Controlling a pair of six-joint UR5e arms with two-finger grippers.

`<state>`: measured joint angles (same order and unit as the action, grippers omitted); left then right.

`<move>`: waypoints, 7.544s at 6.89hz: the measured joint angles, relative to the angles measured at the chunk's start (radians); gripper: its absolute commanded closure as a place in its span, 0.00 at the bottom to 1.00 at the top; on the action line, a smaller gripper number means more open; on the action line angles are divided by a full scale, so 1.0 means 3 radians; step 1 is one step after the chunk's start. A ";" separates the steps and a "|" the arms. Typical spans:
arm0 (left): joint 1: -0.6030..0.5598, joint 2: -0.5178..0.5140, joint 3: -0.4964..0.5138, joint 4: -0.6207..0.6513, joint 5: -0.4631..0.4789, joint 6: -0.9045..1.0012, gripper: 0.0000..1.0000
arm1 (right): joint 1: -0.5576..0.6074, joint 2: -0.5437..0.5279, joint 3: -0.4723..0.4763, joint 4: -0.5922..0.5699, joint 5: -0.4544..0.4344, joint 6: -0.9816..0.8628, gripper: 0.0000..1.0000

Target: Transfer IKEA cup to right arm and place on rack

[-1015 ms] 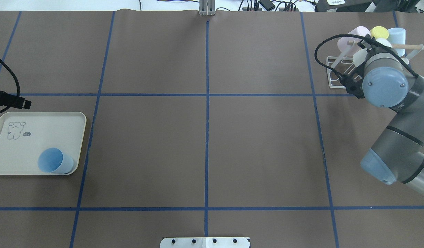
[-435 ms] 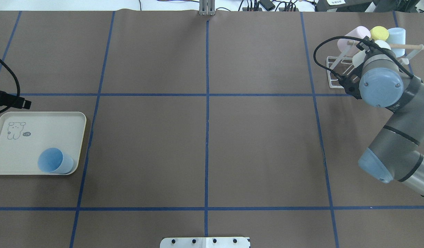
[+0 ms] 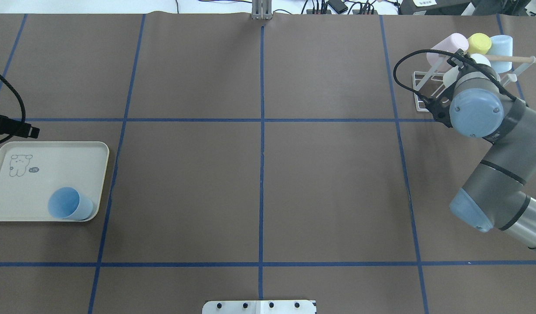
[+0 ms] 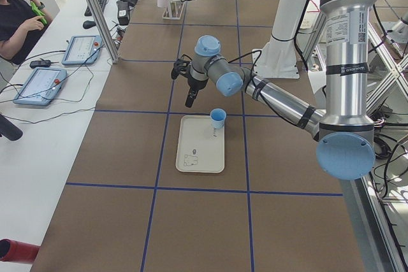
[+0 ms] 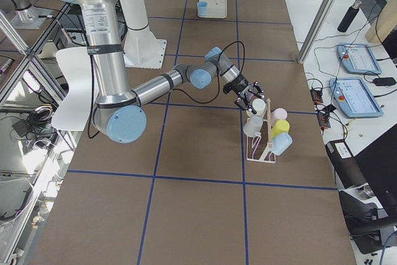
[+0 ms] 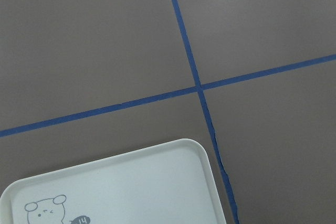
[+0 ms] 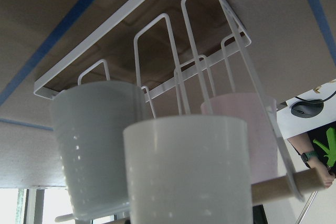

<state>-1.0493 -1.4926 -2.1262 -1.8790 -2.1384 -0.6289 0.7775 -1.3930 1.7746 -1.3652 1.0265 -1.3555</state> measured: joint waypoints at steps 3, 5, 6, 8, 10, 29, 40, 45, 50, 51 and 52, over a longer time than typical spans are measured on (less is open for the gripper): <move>0.0000 0.0000 -0.0004 0.0001 0.0000 0.0000 0.00 | -0.0038 0.0014 -0.0025 0.0000 -0.0001 -0.0011 0.26; 0.0000 0.0000 -0.0005 0.0002 0.0000 0.0000 0.00 | -0.0037 0.0015 -0.0020 0.0000 -0.0002 -0.0012 0.19; 0.0000 0.0000 -0.0004 0.0001 0.0000 0.0000 0.00 | -0.0036 0.0016 -0.0020 0.0000 -0.0004 -0.0012 0.17; 0.0000 0.0000 0.0005 0.0000 0.0000 0.0000 0.00 | -0.0037 0.0043 -0.0006 0.0000 -0.0024 -0.0012 0.17; 0.0000 0.0001 0.0012 0.0000 0.0005 0.0003 0.00 | -0.0032 0.0200 0.0046 -0.0001 -0.0050 0.0008 0.16; 0.1493 0.0675 0.0324 -0.1154 0.0997 -0.1903 0.86 | -0.0275 0.0726 0.0456 0.0542 0.2433 0.5212 0.02; 0.0572 0.0048 0.0046 -0.1189 -0.0052 -0.2252 1.00 | -0.0718 0.0727 0.0110 0.1979 0.2412 0.5379 0.01; 0.1022 -0.1061 0.0285 -0.1792 -0.0198 -0.3706 1.00 | -0.0977 0.0744 -0.0262 0.3283 0.2393 0.5635 0.04; 0.1264 -0.1494 0.1023 -0.2820 -0.0168 -0.4099 1.00 | -0.1056 0.0746 -0.0440 0.3884 0.2402 0.5488 0.05; 0.1312 -0.1566 0.1101 -0.2829 -0.0162 -0.4104 1.00 | -0.1076 0.0746 -0.0436 0.3893 0.2403 0.5450 0.05; 0.1359 -0.1612 0.1149 -0.2832 -0.0130 -0.4104 1.00 | -0.1091 0.0753 -0.0427 0.3894 0.2402 0.5435 0.05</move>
<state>-0.6416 -1.9762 -1.7816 -2.7286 -2.1773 -1.8602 0.4503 -1.1672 1.6466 -0.1970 1.7472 0.2751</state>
